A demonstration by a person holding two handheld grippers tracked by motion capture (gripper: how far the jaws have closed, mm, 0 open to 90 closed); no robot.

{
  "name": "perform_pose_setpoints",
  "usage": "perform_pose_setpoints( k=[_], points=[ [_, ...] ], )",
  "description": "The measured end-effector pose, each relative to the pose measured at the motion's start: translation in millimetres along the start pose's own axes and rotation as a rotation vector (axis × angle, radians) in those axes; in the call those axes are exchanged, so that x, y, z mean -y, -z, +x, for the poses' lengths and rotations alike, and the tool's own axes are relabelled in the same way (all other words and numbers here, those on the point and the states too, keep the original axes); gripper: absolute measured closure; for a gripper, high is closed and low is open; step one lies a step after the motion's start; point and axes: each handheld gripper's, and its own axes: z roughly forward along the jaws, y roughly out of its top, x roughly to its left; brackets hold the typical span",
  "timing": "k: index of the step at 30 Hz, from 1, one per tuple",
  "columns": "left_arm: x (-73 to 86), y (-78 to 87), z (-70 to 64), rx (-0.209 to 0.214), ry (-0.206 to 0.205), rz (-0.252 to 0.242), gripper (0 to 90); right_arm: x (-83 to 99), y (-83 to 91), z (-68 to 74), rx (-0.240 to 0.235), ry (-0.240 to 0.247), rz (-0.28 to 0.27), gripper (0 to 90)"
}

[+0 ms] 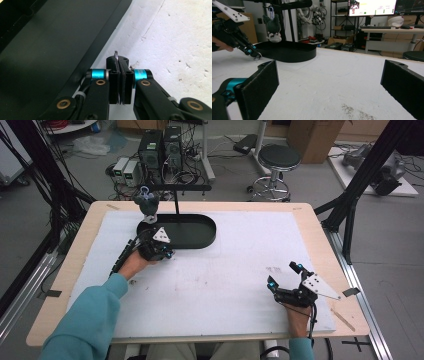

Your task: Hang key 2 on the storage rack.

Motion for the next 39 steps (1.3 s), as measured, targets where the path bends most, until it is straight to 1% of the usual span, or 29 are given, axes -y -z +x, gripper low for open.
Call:
perform_pose_setpoints(
  k=[2, 3, 6, 10, 11, 14, 19, 20, 21, 23, 29, 31, 36, 39],
  points=[
    [0.0, 0.5, 0.1, -0.005, 0.001, 0.001, 88.1, 0.0, 0.0, 0.1, -0.001, -0.002, -0.001, 0.8],
    [0.1, 0.7, 0.3, -0.001, 0.009, -0.002, 88.1, 0.0, 0.0, 0.1, -0.001, -0.001, 0.000, 0.8],
    [-0.4, 3.3, 1.4, -0.003, 0.022, -0.022, 88.2, 0.0, 0.0, 0.0, 0.000, -0.001, 0.000, 0.8],
    [-1.5, 10.7, 4.2, -0.016, 0.053, -0.056, 88.2, 0.0, 0.0, -0.1, -0.001, -0.001, -0.001, 0.8],
    [-1.3, 12.1, 4.7, -0.019, 0.070, -0.075, 88.2, 0.0, 0.0, 0.0, -0.001, -0.002, -0.001, 0.8],
    [-1.2, 19.3, 8.1, -0.022, 0.092, -0.110, 88.3, 0.0, 0.0, 0.1, 0.000, 0.000, -0.001, 0.8],
    [-1.4, 35.1, 13.3, -0.014, 0.123, -0.177, 88.3, 0.0, -0.2, 0.0, 0.002, 0.003, -0.002, 0.8],
    [-1.2, 37.5, 14.4, -0.012, 0.124, -0.183, 88.3, 0.0, -0.1, 0.0, 0.002, 0.003, -0.002, 0.8],
    [-1.1, 40.7, 15.5, -0.014, 0.140, -0.206, 88.3, 0.0, -0.1, 0.0, 0.002, 0.003, -0.002, 0.8],
    [-1.4, 46.4, 17.7, -0.021, 0.139, -0.219, 88.3, 0.0, -0.1, 0.1, 0.002, 0.003, -0.002, 0.8],
    [-4.2, 61.5, 23.4, -0.035, 0.159, -0.264, 88.3, 0.0, -0.1, 0.1, 0.003, 0.003, -0.001, 0.8],
    [-6.0, 65.7, 25.0, -0.046, 0.157, -0.269, 88.3, 0.1, -0.2, 0.1, 0.003, 0.005, -0.003, 0.8],
    [-16.0, 76.5, 29.9, -0.062, 0.152, -0.284, 88.2, 0.0, -0.1, 0.0, 0.002, 0.002, -0.002, 0.8],
    [-23.4, 80.9, 33.3, -0.060, 0.155, -0.295, 88.3, 0.0, -0.1, 0.0, 0.002, 0.003, -0.002, 0.8]
  ],
)
